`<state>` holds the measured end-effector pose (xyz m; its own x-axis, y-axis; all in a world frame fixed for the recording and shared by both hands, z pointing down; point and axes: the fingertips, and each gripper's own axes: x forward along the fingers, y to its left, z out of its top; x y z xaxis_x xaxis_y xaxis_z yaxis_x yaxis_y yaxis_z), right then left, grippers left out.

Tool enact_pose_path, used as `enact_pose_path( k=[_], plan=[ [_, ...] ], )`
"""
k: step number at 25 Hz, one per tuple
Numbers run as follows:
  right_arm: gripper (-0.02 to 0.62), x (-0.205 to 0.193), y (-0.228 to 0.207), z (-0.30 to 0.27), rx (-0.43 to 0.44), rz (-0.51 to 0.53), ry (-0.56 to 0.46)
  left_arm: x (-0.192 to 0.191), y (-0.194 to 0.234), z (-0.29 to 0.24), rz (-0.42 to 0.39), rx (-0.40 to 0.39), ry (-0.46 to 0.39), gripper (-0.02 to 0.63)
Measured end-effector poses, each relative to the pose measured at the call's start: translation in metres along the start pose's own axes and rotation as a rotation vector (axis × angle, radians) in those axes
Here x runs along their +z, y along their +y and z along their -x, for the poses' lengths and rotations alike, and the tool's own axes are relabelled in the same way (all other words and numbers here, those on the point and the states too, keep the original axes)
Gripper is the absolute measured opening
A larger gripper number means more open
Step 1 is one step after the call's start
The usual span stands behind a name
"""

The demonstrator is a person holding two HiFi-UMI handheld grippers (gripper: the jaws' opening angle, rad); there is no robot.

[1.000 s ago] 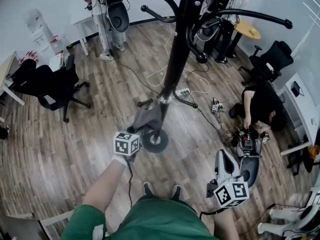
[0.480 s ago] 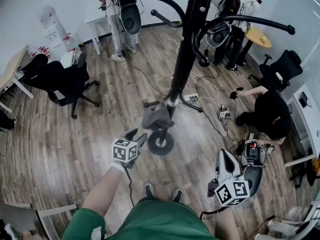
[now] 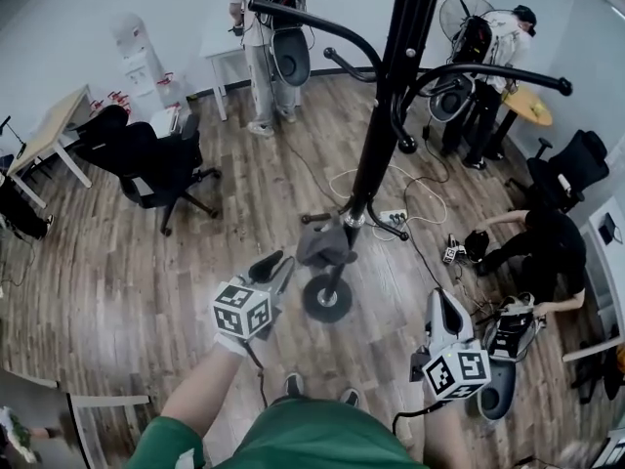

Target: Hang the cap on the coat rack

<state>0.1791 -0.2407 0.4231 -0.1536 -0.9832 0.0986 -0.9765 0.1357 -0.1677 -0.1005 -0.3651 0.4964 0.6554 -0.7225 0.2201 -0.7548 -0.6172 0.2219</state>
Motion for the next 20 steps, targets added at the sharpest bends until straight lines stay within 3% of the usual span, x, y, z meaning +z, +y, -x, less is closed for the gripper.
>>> enact_pose_path(
  k=[5, 9, 14, 20],
  plan=[
    [0.003, 0.021, 0.005, -0.007, 0.047, 0.023, -0.039, 0.053, -0.017, 0.021, -0.025, 0.045, -0.116, 0.07],
    [0.003, 0.043, 0.008, -0.009, 0.076, 0.055, -0.08, 0.089, -0.045, 0.038, -0.102, 0.018, -0.194, 0.029],
    [0.003, 0.072, 0.011, -0.012, 0.104, 0.096, -0.134, 0.123, -0.07, 0.049, -0.16, 0.004, -0.27, 0.019],
    [0.003, 0.105, 0.014, -0.011, 0.133, 0.138, -0.202, 0.162, -0.072, 0.055, -0.187, 0.069, -0.355, 0.014]
  ],
)
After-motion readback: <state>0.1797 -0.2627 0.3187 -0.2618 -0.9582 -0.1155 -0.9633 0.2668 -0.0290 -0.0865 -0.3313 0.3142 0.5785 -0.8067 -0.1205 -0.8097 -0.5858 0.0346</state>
